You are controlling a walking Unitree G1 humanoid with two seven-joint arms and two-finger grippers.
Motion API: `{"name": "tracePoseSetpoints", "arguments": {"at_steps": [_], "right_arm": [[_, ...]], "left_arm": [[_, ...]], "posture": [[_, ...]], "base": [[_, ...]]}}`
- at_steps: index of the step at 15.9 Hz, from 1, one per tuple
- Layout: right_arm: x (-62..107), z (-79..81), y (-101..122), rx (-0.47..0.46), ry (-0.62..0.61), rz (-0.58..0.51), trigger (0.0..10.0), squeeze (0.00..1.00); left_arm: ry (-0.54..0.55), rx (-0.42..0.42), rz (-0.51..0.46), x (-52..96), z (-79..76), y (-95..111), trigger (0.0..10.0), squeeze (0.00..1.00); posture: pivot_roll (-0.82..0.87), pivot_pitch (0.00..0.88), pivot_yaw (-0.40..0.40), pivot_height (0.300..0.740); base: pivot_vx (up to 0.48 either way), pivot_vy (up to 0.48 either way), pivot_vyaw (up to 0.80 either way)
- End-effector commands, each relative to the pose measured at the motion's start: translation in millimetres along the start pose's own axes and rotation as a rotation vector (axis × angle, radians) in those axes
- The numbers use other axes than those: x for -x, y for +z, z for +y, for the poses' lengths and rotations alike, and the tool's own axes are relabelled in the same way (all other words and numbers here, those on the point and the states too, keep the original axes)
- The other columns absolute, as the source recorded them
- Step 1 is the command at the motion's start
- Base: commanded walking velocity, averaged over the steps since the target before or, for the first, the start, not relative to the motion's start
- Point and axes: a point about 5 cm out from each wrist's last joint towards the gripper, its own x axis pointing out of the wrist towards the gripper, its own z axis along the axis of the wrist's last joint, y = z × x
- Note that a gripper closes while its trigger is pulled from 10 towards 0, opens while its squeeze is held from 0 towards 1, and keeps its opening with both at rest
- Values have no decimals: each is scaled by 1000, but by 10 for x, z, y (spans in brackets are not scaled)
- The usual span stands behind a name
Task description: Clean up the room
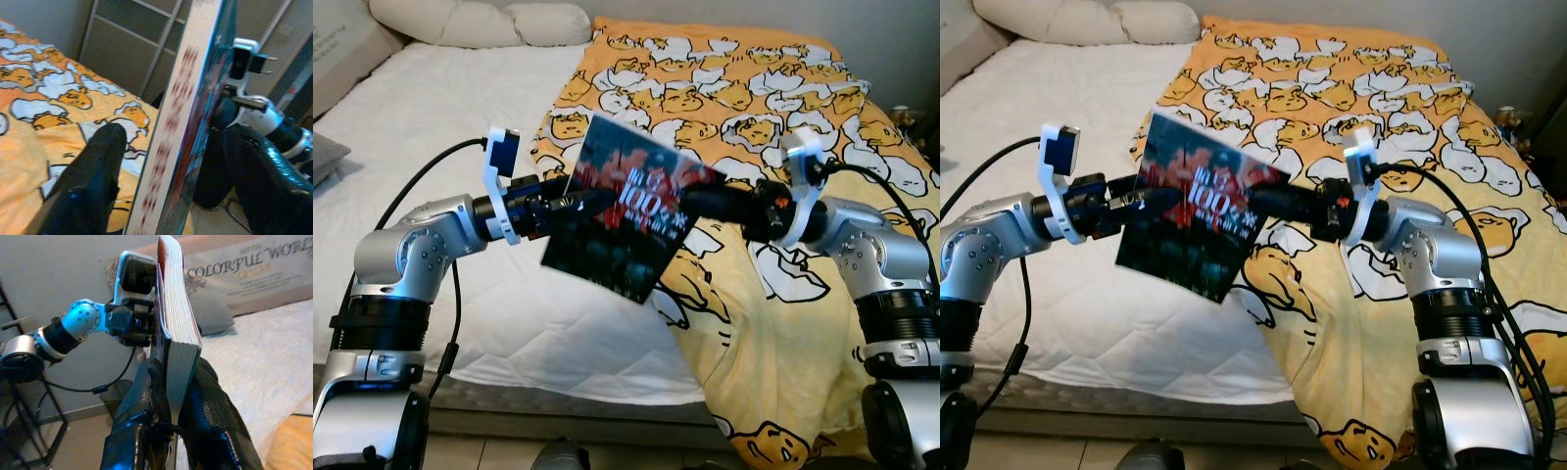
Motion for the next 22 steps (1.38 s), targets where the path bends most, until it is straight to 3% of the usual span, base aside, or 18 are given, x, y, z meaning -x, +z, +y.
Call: {"name": "tracePoseSetpoints", "arguments": {"at_steps": [1,10,22], "right_arm": [[2,50,82,30,39,-17,0,0],[8,55,105,19,33,-34,0,0],[-11,52,99,23,25,-33,0,0]], "left_arm": [[-22,7,7,0,-31,-10,0,0],[-41,28,53,36,-78,-144,0,0],[-13,12,10,35,-89,-141,0,0]], "posture": [[34,0,-13,740],[29,0,-11,740],[27,0,-12,740]], "base": [[0,0,0],[0,0,0],[0,0,0]]}}
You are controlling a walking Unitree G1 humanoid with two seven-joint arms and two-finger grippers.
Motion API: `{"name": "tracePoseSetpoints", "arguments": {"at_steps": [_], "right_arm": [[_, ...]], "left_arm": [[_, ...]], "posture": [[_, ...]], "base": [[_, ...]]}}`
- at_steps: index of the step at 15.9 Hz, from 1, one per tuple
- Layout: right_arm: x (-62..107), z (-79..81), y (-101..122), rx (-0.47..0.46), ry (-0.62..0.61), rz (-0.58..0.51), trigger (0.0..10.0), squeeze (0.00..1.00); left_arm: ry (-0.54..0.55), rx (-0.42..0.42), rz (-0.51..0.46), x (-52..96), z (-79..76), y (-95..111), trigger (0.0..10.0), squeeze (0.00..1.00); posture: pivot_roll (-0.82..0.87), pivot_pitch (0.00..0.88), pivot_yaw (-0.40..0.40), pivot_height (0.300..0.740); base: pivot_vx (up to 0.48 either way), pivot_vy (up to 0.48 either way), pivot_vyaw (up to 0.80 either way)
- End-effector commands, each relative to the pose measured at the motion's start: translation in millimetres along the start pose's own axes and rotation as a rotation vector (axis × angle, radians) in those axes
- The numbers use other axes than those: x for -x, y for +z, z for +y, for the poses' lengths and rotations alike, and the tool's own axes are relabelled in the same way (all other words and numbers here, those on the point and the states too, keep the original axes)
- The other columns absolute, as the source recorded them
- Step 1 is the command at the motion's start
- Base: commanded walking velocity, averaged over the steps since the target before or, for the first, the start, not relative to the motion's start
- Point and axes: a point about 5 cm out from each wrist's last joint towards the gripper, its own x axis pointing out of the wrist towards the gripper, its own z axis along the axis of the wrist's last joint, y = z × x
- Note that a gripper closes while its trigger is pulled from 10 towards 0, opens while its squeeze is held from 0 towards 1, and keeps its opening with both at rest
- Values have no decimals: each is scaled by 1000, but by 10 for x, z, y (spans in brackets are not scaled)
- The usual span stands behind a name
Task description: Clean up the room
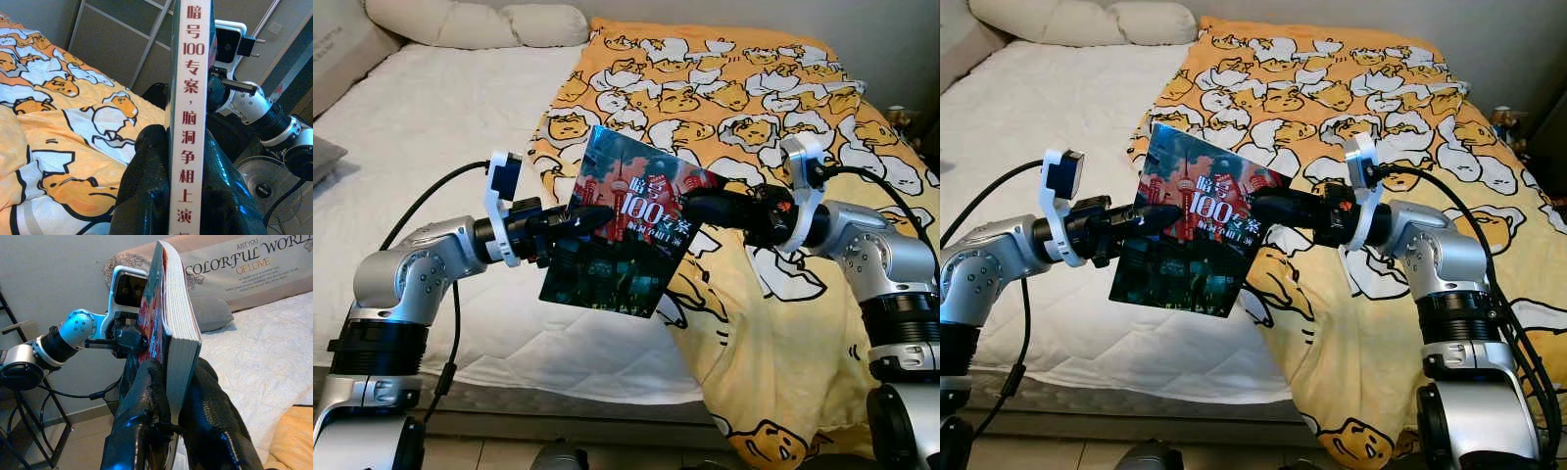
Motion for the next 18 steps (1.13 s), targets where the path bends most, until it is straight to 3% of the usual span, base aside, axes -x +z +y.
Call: {"name": "tracePoseSetpoints", "arguments": {"at_steps": [1,13,14,15,18], "right_arm": [[-38,48,116,51,39,-31,0,0],[-38,48,116,51,39,-31,0,0],[71,-3,55,35,-63,-56,10000,1000],[190,-56,-33,9,-175,-76,10000,1000],[189,-62,-66,-4,-180,-64,10000,1000]], "left_arm": [[-7,-25,-10,-17,-28,45,0,0],[-7,-25,-10,-17,-28,45,0,0],[26,-32,-42,-6,-46,41,0,0],[62,-40,-62,13,-60,26,0,0],[72,-43,-62,22,-63,20,0,0]], "posture": [[27,0,-12,740],[27,0,-12,740],[28,0,2,740],[29,0,1,740],[33,0,-4,740]], "base": [[0,0,0],[0,0,0],[0,0,0],[0,0,0],[0,0,0]]}}
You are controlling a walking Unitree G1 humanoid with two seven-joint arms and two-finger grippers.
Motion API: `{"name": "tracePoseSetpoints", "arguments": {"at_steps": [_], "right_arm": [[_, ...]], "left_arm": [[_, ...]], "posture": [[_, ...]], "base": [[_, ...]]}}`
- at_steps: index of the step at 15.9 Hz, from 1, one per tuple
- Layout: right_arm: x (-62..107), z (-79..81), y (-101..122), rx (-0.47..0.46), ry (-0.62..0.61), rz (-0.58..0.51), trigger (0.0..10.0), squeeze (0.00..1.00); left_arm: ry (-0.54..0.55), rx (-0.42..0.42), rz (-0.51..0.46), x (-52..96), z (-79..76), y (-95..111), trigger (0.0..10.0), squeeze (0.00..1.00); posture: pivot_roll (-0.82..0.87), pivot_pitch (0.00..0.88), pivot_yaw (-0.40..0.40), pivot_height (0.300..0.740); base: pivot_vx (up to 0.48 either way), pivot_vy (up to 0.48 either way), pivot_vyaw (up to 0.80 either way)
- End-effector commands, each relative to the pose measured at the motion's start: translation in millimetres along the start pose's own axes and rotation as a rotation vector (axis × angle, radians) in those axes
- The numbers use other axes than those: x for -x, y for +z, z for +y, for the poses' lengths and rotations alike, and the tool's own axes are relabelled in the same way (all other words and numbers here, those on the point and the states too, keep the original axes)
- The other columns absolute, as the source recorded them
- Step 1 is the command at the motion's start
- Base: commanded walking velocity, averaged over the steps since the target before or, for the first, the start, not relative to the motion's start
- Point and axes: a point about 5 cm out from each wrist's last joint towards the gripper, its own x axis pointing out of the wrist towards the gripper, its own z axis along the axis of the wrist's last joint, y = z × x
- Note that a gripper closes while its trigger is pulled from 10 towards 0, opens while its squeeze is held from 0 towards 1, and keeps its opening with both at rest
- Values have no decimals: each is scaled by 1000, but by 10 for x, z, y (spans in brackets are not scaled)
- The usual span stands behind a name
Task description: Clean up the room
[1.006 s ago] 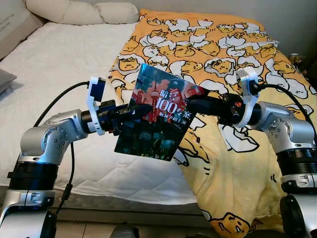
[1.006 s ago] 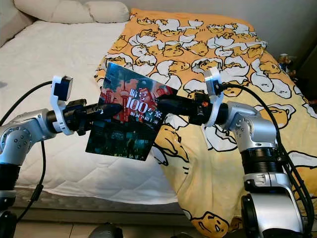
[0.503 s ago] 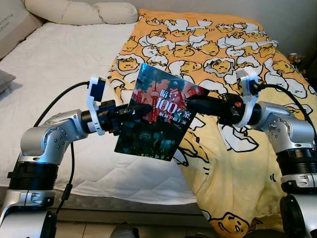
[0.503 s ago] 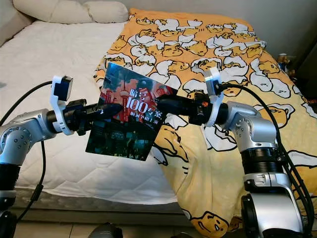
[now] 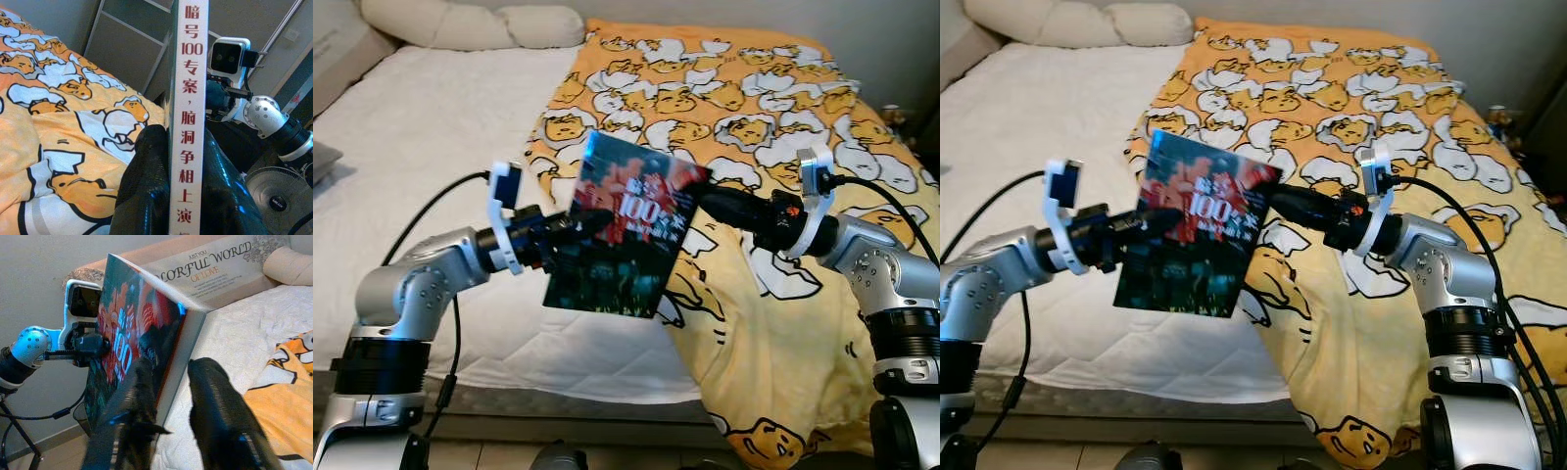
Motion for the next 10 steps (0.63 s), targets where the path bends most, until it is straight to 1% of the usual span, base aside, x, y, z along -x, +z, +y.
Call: {"name": "tracePoseSetpoints", "arguments": {"at_steps": [1,3,4,5,6,7,8,9,10], "right_arm": [[4,4,56,24,0,-5,10000,1000],[8,5,57,24,-9,-10,10000,1000],[49,3,57,32,-42,-29,10000,1000],[106,-2,47,49,-96,-51,10000,1000],[128,-4,39,55,-120,-60,10000,1000],[182,-93,-59,159,-403,-52,10000,0],[185,-110,-110,151,-497,-63,10000,0],[181,-111,-165,160,-554,-54,10000,0],[192,-114,-280,163,-664,-48,10000,0]], "left_arm": [[-11,-43,-25,2,-37,100,0,0],[5,-46,-33,9,-49,94,0,0],[51,-72,-42,22,-36,97,0,0],[139,-117,-46,42,4,97,0,0],[182,-137,-46,51,25,97,0,0],[417,-257,-24,97,118,53,0,0],[487,-312,-17,105,119,27,0,0],[532,-350,-13,98,111,8,4941,0],[610,-392,-25,75,92,-23,10000,0]], "posture": [[33,0,-5,740],[35,0,-8,740],[36,0,-12,740],[38,0,-15,740],[38,0,-15,740],[36,0,-15,740],[34,0,-12,740],[32,0,-9,740],[30,0,-9,740]], "base": [[0,0,0],[0,0,0],[0,0,0],[0,0,0],[0,0,0],[0,0,0],[0,0,0],[0,0,0],[0,0,0]]}}
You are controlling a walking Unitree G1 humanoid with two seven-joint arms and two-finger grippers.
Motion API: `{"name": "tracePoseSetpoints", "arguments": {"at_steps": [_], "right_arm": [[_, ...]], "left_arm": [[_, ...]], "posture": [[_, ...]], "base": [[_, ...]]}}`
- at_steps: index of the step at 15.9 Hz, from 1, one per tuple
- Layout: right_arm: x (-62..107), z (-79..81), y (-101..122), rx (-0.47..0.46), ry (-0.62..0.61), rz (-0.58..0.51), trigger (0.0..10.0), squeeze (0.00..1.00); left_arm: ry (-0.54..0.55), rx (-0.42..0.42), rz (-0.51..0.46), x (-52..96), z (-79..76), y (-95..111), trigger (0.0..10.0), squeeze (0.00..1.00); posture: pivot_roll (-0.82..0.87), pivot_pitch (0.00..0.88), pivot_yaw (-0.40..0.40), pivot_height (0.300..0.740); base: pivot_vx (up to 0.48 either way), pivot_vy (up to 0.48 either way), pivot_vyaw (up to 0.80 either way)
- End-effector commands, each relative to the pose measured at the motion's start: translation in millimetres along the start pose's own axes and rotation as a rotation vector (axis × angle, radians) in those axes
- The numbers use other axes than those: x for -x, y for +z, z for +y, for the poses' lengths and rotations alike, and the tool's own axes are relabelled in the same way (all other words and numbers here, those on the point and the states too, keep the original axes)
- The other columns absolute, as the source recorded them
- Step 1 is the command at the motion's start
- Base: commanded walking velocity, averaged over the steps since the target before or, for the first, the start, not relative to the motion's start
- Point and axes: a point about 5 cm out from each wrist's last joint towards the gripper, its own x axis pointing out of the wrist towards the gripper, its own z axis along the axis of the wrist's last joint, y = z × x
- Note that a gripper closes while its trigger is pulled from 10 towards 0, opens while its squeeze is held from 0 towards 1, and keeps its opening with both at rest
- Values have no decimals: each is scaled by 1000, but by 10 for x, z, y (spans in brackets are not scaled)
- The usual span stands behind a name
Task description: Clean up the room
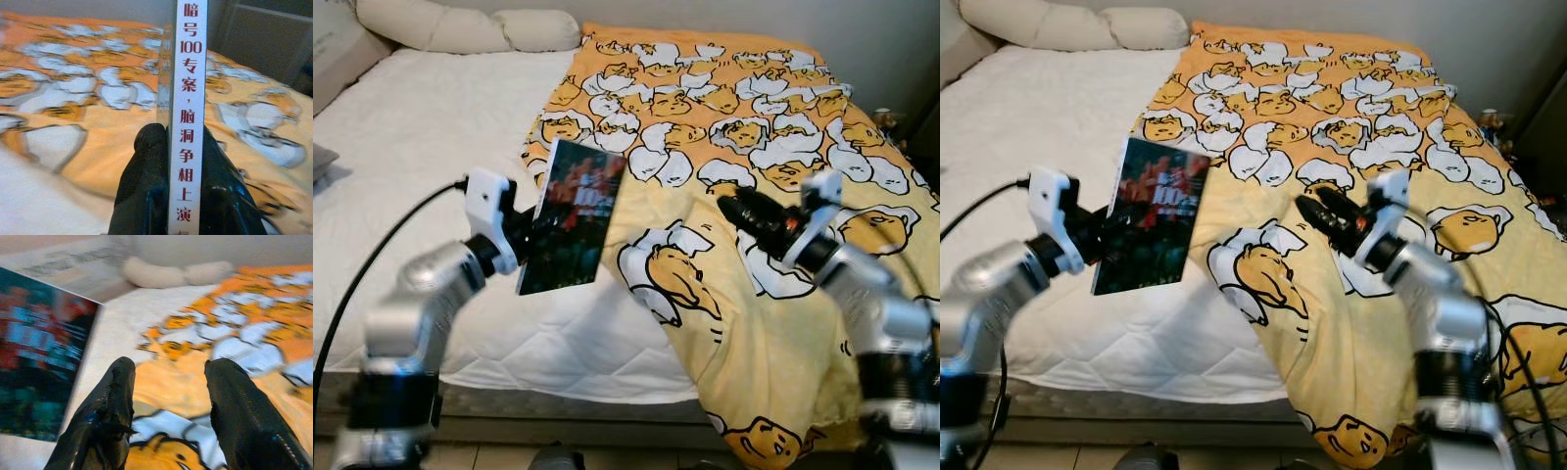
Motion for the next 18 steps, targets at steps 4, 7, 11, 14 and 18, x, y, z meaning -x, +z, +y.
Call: {"name": "tracePoseSetpoints", "arguments": {"at_steps": [4,7,11,14,18], "right_arm": [[181,-24,-461,92,-410,124,10000,0],[226,267,-692,141,-495,143,10000,0],[201,461,-727,125,-457,104,10000,0],[258,461,-693,144,-458,102,10000,0],[359,395,-642,174,-484,102,10000,0]], "left_arm": [[257,-153,-56,2,-142,-57,10000,0],[379,-191,-17,100,-145,-309,10000,0],[349,-242,14,118,-229,-432,10000,0],[328,-256,7,84,-265,-437,10000,0],[300,-256,5,-32,-329,-466,10000,0]], "posture": [[8,0,5,740],[4,0,-2,740],[-6,0,6,740],[-36,0,23,740],[-85,0,31,740]], "base": [[0,0,0],[0,0,0],[0,271,0],[0,446,0],[0,479,0]]}}
